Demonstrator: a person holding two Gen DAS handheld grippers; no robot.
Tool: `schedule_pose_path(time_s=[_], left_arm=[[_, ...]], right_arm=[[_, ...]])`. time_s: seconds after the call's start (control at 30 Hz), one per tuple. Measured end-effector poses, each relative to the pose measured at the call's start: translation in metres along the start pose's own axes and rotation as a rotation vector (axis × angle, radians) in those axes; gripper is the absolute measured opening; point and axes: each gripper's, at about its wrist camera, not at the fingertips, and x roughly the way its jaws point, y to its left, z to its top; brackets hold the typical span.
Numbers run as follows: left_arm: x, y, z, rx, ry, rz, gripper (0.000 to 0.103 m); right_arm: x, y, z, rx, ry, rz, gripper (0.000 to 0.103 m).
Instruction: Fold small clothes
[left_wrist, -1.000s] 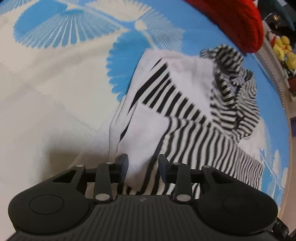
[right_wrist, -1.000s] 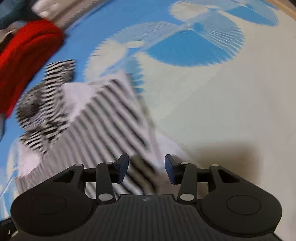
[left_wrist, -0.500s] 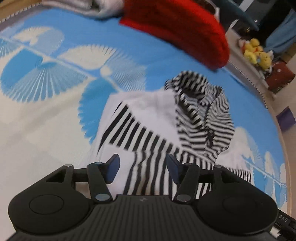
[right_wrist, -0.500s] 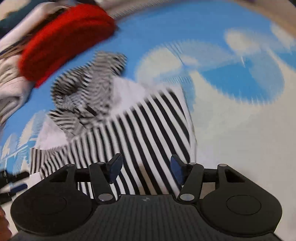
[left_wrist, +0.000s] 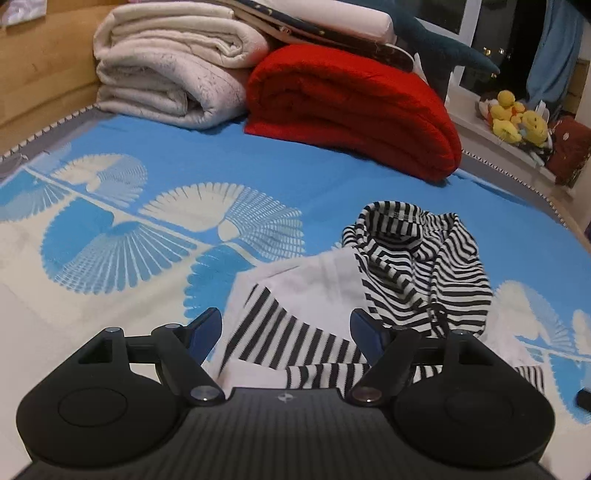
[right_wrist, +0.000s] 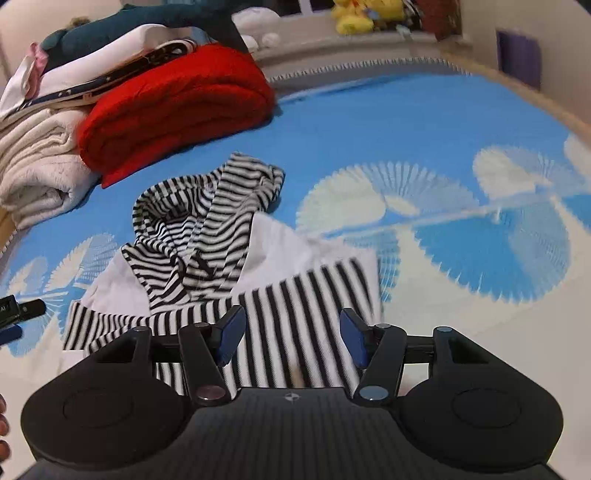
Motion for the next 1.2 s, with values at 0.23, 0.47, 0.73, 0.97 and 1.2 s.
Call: schedule_pose_path(time_s=[0.23, 0.47, 0.73, 0.97, 1.2], left_arm=[[0.002, -0.009, 0.034, 0.129, -0.089, -0.035, 0.057], [0.097, -0.061, 0.131, 0.259, -0.075, -0.163, 0.013], [0.251, -0.146, 0.183, 0.445, 0.133, -0.251, 0.015], [0.326, -0.180, 0.186, 0.412, 0.296, -0.279, 0.036], [0.345, -0.191, 0.167, 0.446, 0.318, -0.234, 0.006]], right_arm=[[0.003, -0.003, 0.009, -0.120, 0.012, -0.098, 0.059], [0.001, -0.033, 0.012, -0.059, 0.000, -0.132, 0.027], [0.007, -0.047, 0.014, -0.011, 0.012, -0.150, 0.022], [0.010, -0.056, 0.010, 0.036, 0.025, -0.173, 0.022], [0.014, -0.059, 0.011, 0.061, 0.043, -0.174, 0.022]])
